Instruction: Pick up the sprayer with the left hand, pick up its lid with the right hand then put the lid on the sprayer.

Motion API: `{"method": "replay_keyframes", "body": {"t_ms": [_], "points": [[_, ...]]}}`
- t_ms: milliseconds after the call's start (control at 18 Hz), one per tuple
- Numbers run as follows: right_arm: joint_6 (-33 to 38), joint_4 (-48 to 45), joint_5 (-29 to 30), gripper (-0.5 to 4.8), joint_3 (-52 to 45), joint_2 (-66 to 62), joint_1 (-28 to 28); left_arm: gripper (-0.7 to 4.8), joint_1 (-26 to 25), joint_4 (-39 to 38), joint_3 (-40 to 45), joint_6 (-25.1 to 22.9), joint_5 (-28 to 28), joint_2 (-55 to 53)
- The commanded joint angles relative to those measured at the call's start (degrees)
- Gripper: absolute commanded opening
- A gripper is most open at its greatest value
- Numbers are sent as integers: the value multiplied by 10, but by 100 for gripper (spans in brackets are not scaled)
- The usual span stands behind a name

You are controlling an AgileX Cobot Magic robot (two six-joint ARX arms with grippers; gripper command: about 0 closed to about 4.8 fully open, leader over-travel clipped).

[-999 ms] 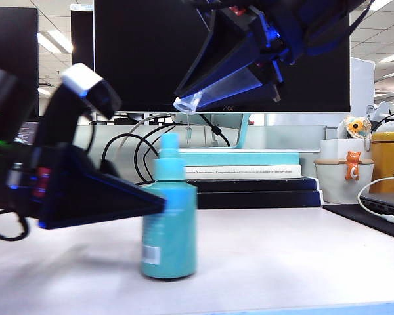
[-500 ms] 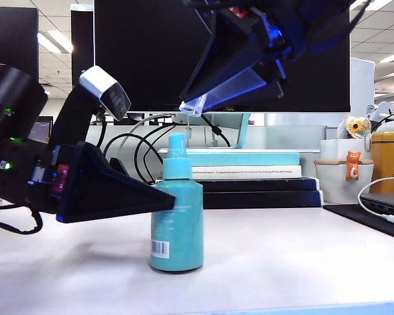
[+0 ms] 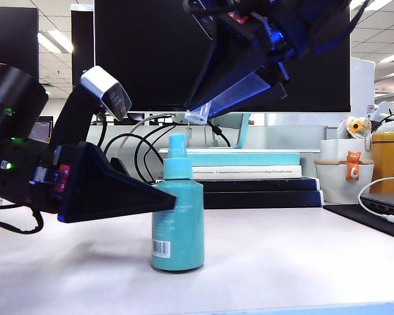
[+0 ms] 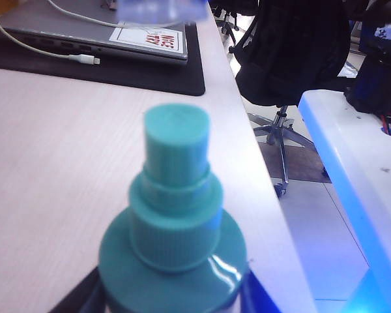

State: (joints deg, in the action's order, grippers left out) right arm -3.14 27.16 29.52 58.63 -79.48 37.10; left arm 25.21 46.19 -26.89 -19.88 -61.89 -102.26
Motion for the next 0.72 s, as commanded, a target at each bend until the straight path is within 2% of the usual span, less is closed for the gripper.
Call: {"method": "replay_keyframes", "body": {"t_ms": [56,333,722], "points": [[-3,1,0,84,9,-4,2,232,1,-21,-1,-1,16,-2],[-3,-4,-3,84,16,-12,22,233,7,-21,-2,-3,17,-2],[-15,1,-54,84,16,-20,42,232,9,-29,-2,-3,17,-2]]}}
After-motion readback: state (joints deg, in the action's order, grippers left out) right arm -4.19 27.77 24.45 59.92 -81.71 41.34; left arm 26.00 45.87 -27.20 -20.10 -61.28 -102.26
